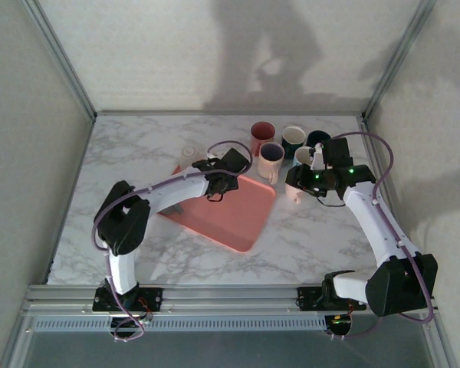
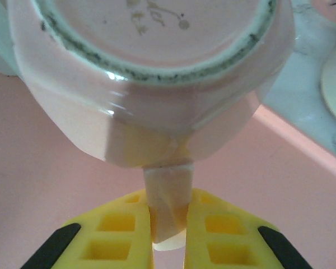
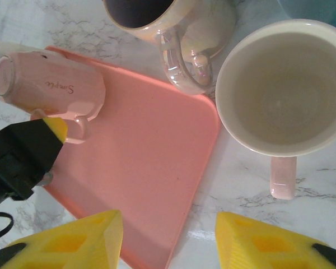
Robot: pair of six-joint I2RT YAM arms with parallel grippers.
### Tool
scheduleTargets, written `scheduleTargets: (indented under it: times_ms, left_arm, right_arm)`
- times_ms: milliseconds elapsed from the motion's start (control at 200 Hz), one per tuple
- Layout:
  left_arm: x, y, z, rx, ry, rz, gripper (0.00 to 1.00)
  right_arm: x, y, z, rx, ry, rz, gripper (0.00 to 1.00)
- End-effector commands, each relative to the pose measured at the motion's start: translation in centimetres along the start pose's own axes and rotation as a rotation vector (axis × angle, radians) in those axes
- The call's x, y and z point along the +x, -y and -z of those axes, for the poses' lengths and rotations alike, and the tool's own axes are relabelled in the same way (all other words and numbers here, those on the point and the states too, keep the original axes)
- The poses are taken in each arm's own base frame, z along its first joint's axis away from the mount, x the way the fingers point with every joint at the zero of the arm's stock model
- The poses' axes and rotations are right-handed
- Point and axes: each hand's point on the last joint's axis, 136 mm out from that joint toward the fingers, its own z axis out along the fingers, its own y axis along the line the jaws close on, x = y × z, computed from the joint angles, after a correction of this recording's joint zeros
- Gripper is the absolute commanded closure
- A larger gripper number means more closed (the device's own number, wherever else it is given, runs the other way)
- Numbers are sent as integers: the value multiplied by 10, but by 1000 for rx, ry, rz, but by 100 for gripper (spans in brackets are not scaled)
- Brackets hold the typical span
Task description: Turn the mug right side up
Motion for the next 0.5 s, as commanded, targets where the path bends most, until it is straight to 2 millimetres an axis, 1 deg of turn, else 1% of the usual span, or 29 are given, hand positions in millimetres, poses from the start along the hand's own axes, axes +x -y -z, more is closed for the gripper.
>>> scheduleTargets:
  times_ms: [0,90,260,401,496]
  left_arm:
    - [-39,20,44,128,116,37,100]
    - [-46,27,58,190,136,51,100]
    - [-61,38,91,315,185,75,100]
    - [-72,43,120,453,244,115,100]
    - [-78,41,133,536,257,156,100]
  right_arm:
    - [-3,-7,2,-45,8,-11,52]
    - [-2,-13,3,-77,4,-8,52]
    - [-2,-31,8,-172,-3,5,52]
    - [-1,-41,11,-228,-8,11,52]
    - [0,-49,13,-270,-14,9,52]
